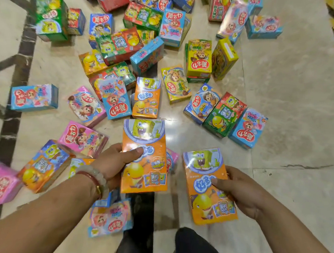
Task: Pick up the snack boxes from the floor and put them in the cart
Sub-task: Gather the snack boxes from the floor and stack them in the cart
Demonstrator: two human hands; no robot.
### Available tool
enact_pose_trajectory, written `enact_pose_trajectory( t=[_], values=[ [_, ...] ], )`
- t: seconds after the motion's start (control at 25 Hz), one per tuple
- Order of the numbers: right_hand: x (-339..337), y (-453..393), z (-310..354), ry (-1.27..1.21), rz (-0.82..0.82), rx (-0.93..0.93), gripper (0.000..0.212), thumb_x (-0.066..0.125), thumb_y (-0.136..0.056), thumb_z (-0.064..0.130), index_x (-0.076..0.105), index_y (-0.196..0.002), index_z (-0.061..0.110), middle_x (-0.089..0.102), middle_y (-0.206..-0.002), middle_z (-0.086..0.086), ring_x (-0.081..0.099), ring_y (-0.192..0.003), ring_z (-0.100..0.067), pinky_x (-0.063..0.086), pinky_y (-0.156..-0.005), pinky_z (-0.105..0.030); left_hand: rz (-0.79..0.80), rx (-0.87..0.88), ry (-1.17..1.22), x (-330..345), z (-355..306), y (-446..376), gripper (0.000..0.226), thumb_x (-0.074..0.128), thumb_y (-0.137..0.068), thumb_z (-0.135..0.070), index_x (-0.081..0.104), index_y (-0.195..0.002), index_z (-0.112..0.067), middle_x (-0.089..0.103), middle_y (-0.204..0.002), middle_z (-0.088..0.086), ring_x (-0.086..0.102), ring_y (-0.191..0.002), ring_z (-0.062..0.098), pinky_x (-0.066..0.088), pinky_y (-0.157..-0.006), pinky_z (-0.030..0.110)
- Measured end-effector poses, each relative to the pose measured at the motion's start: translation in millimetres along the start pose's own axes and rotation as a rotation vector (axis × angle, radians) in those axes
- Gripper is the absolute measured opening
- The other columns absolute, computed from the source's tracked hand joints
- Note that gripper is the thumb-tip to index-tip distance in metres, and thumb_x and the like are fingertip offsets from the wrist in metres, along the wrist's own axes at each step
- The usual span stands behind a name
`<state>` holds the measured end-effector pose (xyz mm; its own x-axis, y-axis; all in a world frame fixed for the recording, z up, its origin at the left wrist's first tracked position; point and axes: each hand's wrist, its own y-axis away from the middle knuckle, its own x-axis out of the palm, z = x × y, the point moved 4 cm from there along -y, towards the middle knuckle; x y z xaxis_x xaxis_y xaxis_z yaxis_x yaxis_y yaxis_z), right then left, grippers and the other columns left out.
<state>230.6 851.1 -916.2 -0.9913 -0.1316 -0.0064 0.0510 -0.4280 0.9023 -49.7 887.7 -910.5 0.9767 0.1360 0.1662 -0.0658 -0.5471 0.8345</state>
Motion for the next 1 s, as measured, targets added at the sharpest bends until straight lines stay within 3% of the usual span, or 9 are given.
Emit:
enact_pose_trajectory(
  t=[0.2, 0.32, 0.48, 0.6, 0.76, 1.0],
  values=[
    [15, 192, 106, -0.226, -0.005, -0.177, 0.048, 0.065, -0.072, 0.008, 0.057, -0.119, -0.002, 0.068, -0.11, -0.023, 0.069, -0.084, -0.032, 0.056, -0.078, -0.046, 0.032, 0.116, -0.009, 24, -123, 170, 0.019, 0.059, -0.082, -0.007, 0.065, -0.101, -0.006, 0.073, -0.092, 0.012, 0.071, -0.07, 0.026, 0.06, -0.063, 0.042],
    [24, 311, 167, -0.299, 0.037, -0.278, 0.043, 0.064, -0.073, 0.008, 0.059, -0.115, 0.001, 0.069, -0.108, -0.022, 0.071, -0.08, -0.029, 0.059, -0.073, -0.042, 0.07, 0.167, 0.016, 42, -191, 279, 0.016, 0.056, -0.088, -0.006, 0.066, -0.1, -0.004, 0.073, -0.093, 0.011, 0.071, -0.069, 0.025, 0.059, -0.066, 0.042],
    [38, 453, 228, -0.306, 0.042, -0.371, 0.038, 0.065, -0.073, 0.01, 0.06, -0.11, 0.002, 0.07, -0.103, -0.021, 0.071, -0.076, -0.029, 0.059, -0.069, -0.042, 0.131, 0.243, -0.008, 63, -260, 421, 0.04, 0.066, -0.074, -0.016, 0.063, -0.111, 0.0, 0.07, -0.104, 0.021, 0.07, -0.08, 0.031, 0.057, -0.075, 0.049],
    [53, 535, 253, -0.281, 0.045, -0.448, 0.049, 0.076, -0.063, 0.008, 0.062, -0.11, 0.003, 0.072, -0.101, -0.018, 0.071, -0.079, -0.03, 0.058, -0.073, -0.044, 0.096, 0.344, -0.089, 71, -285, 506, 0.054, 0.086, -0.061, -0.02, 0.064, -0.107, -0.001, 0.07, -0.101, 0.02, 0.07, -0.081, 0.032, 0.057, -0.076, 0.051],
    [65, 602, 250, -0.288, 0.077, -0.497, 0.057, 0.076, -0.064, 0.009, 0.059, -0.117, -0.002, 0.07, -0.106, -0.022, 0.07, -0.084, -0.033, 0.058, -0.074, -0.046, 0.106, 0.354, -0.108, 81, -283, 583, 0.047, 0.072, -0.064, -0.022, 0.065, -0.105, 0.0, 0.07, -0.102, 0.022, 0.067, -0.089, 0.038, 0.056, -0.078, 0.052],
    [60, 649, 236, -0.356, 0.131, -0.567, 0.044, 0.065, -0.069, 0.014, 0.062, -0.111, 0.001, 0.07, -0.103, -0.021, 0.072, -0.076, -0.029, 0.059, -0.07, -0.044, 0.112, 0.434, -0.134, 96, -276, 633, 0.051, 0.07, -0.064, -0.023, 0.064, -0.107, 0.004, 0.069, -0.102, 0.025, 0.066, -0.091, 0.042, 0.055, -0.078, 0.053]
  ],
)
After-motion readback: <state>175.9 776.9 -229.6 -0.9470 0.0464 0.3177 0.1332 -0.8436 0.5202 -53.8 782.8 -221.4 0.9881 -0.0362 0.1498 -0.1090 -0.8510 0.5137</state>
